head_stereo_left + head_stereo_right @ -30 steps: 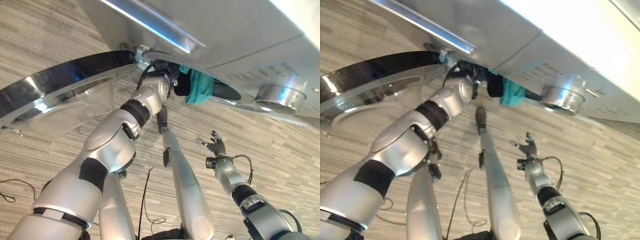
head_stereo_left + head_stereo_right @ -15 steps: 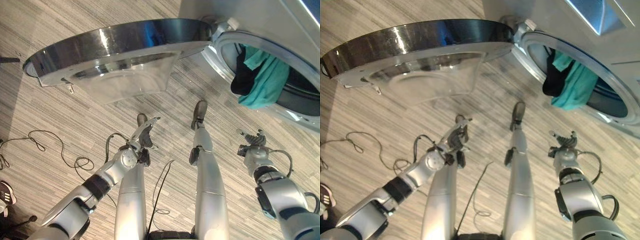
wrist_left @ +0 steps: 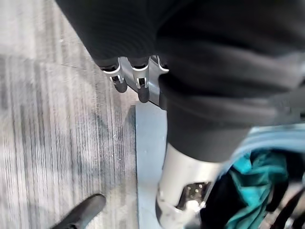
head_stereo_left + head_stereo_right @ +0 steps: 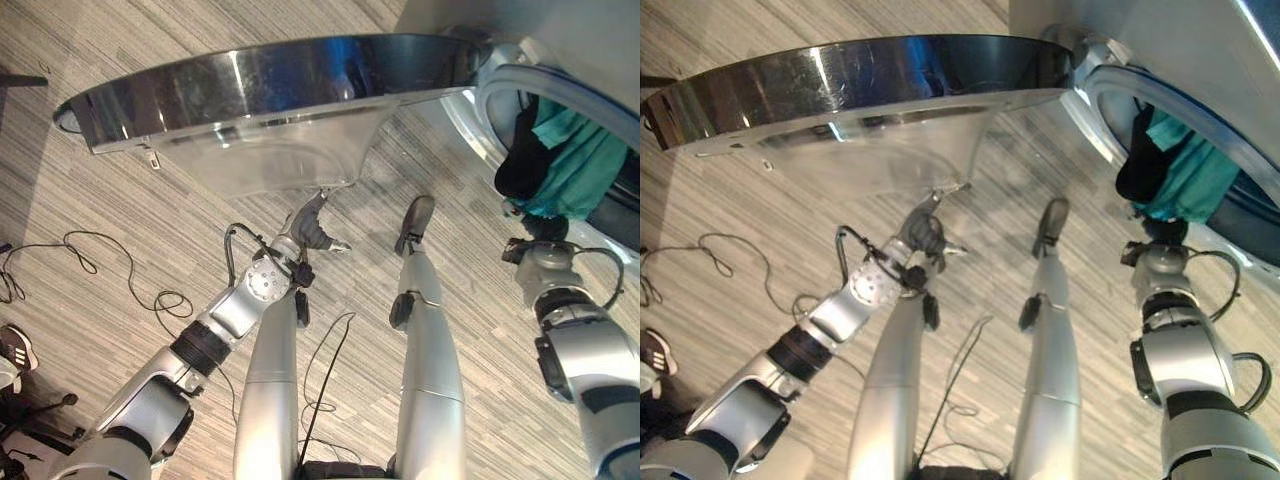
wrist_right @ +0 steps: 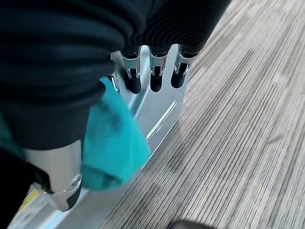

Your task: Grab the laundry basket,head to the washer,open it,put in the laundry and shut it.

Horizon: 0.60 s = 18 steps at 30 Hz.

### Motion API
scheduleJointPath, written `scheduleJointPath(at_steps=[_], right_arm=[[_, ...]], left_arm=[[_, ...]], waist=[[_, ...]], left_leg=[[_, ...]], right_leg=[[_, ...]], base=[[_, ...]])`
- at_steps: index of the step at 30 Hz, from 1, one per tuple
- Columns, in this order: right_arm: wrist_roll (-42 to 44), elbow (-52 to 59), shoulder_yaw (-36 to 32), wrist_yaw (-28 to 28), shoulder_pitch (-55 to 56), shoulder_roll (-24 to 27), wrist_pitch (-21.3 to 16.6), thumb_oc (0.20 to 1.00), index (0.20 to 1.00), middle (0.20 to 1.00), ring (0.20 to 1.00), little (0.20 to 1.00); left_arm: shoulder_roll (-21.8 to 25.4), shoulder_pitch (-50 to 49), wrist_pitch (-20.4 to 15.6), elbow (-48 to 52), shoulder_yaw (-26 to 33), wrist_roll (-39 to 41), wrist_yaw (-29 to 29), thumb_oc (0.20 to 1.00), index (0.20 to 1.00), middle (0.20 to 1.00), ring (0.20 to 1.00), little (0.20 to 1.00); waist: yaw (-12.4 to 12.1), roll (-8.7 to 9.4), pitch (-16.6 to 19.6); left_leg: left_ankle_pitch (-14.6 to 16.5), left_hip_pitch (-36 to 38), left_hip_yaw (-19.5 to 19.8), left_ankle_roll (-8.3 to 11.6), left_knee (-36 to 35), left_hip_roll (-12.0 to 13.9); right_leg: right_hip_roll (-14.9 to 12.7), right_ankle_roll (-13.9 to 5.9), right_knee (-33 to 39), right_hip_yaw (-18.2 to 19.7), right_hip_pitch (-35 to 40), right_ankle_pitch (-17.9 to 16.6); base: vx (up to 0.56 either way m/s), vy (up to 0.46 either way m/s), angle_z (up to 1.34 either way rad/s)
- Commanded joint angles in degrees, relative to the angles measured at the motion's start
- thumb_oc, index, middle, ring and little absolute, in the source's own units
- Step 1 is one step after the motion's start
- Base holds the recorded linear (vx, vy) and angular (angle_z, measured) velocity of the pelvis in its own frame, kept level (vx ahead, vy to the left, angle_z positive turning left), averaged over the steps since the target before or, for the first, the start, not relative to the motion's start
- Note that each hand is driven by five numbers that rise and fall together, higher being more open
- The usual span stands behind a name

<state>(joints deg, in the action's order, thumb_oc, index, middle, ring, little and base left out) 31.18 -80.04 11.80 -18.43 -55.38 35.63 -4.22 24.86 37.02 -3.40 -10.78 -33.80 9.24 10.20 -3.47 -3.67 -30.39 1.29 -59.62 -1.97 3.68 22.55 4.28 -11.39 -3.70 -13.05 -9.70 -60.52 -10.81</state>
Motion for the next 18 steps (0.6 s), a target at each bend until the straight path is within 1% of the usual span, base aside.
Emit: scheduleJointPath(at_steps=[1,3,4,5,7,8,9,10,11,14,18], right_arm=[[0.06,-0.52,2.56,-1.3,-1.55,10.45,-1.42,1.0,1.0,1.0,1.0,1.0],[0.22,-0.08,4.09,-1.06,-3.93,11.05,-1.59,1.0,1.0,1.0,1.0,1.0],[0.09,0.35,4.83,-1.13,-4.82,10.59,-1.82,0.856,0.856,0.856,0.856,0.856],[0.09,0.3,4.96,-1.16,-4.95,10.53,-1.81,0.758,0.758,0.758,0.758,0.758],[-1.55,3.72,6.71,-2.42,-5.78,8.27,-2.88,0.2,0.2,0.2,0.2,0.2],[-1.62,3.89,6.68,-2.57,-5.68,8.19,-2.84,0.2,0.2,0.2,0.2,0.2],[-2.44,8.37,7.11,-3.66,-5.37,5.99,-4.38,0.2,0.2,0.2,0.2,0.2],[-2.47,9.43,7.16,-3.86,-5.41,4.83,-4.9,0.2,0.2,0.2,0.2,0.2],[-2.51,9.53,7.11,-3.95,-5.31,4.77,-4.89,0.2,0.2,0.2,0.2,0.2],[0.16,11.41,6.18,-2.69,-4.85,0.26,-6.42,0.2,0.2,0.2,0.2,0.2],[3.85,15.89,5.17,-0.87,-3.77,-7.37,-8.57,0.2,0.2,0.2,0.2,0.2]], left_arm=[[0.84,-5.17,-3.98,8.99,1.23,3.11,-0.75,1.0,1.0,1.0,1.0,1.0],[1.86,-6.52,-4.06,9.71,1.4,3.54,-1.01,1.0,1.0,1.0,1.0,1.0],[1.89,-6.77,-4.01,9.51,1.42,3.52,-0.92,1.0,1.0,1.0,1.0,1.0],[1.89,-6.79,-4.03,9.49,1.51,3.52,-0.91,1.0,1.0,1.0,1.0,1.0],[1.46,-6.87,-4.08,8.89,1.58,3.59,-0.56,1.0,1.0,1.0,1.0,1.0],[1.46,-6.89,-4.11,8.84,1.61,3.59,-0.55,1.0,1.0,1.0,1.0,1.0],[0.78,-6.58,-4.48,8.44,1.36,4.57,-0.51,1.0,1.0,1.0,1.0,1.0],[0.49,-6.18,-4.67,8.4,1.0,4.92,-0.6,1.0,1.0,1.0,1.0,1.0],[0.52,-6.17,-4.7,8.33,0.98,4.94,-0.6,1.0,1.0,1.0,1.0,1.0],[0.12,-5.44,-5.1,7.82,0.16,5.43,-0.57,1.0,1.0,1.0,1.0,1.0],[-0.77,-4.99,-4.76,6.02,-1.08,4.31,-0.64,1.0,1.0,1.0,1.0,1.0]], waist=[[1.27,-5.87,0.59],[0.86,-5.87,0.59],[0.73,-5.77,0.59],[0.81,-5.77,0.59],[0.83,-5.48,0.59],[0.88,-5.46,0.59],[0.92,-5.22,0.59],[0.85,-5.23,0.59],[0.87,-5.22,0.59],[0.66,-5.1,0.59],[0.62,-4.52,0.6]], left_leg=[[-2.42,-0.95,2.18,1.27,-6.09,1.75],[-2.35,-1.11,2.25,1.34,-6.17,1.72],[-2.41,-1.15,2.27,1.35,-6.24,1.72],[-2.42,-1.17,2.28,1.35,-6.26,1.73],[-2.53,-1.14,2.26,1.32,-6.33,1.72],[-2.54,-1.12,2.27,1.32,-6.35,1.72],[-2.72,-0.65,2.38,1.28,-6.78,1.56],[-2.76,-0.4,2.47,1.25,-6.89,1.49],[-2.77,-0.36,2.49,1.24,-6.92,1.48],[-2.75,0.41,2.49,1.27,-7.1,1.32],[-2.41,2.1,2.22,1.31,-6.92,1.29]], right_leg=[[-0.13,-3.72,-8.62,-0.7,-2.35,10.7],[-0.06,-3.85,-8.69,-0.89,-2.39,10.93],[-0.03,-3.84,-8.58,-0.98,-2.4,10.97],[-0.01,-3.83,-8.55,-0.99,-2.41,10.95],[0.09,-3.75,-8.22,-1.31,-2.26,10.88],[0.09,-3.76,-8.21,-1.31,-2.24,10.87],[-0.03,-3.75,-7.79,-1.66,-1.48,10.77],[-0.09,-3.74,-7.69,-1.75,-1.12,10.77],[-0.1,-3.74,-7.66,-1.79,-1.06,10.77],[-0.22,-3.72,-7.44,-2.05,0.03,10.74],[-0.38,-3.65,-7.15,-2.34,1.89,10.57]], base=[[0.06,0.0,0.02],[0.0,0.0,0.0],[0.0,0.0,0.0],[0.0,0.0,0.0],[0.0,0.0,0.0],[0.0,0.0,0.0],[0.0,0.0,0.0],[0.0,0.0,0.0],[0.0,0.0,0.0],[0.0,0.0,0.0],[0.0,0.008,0.04]])
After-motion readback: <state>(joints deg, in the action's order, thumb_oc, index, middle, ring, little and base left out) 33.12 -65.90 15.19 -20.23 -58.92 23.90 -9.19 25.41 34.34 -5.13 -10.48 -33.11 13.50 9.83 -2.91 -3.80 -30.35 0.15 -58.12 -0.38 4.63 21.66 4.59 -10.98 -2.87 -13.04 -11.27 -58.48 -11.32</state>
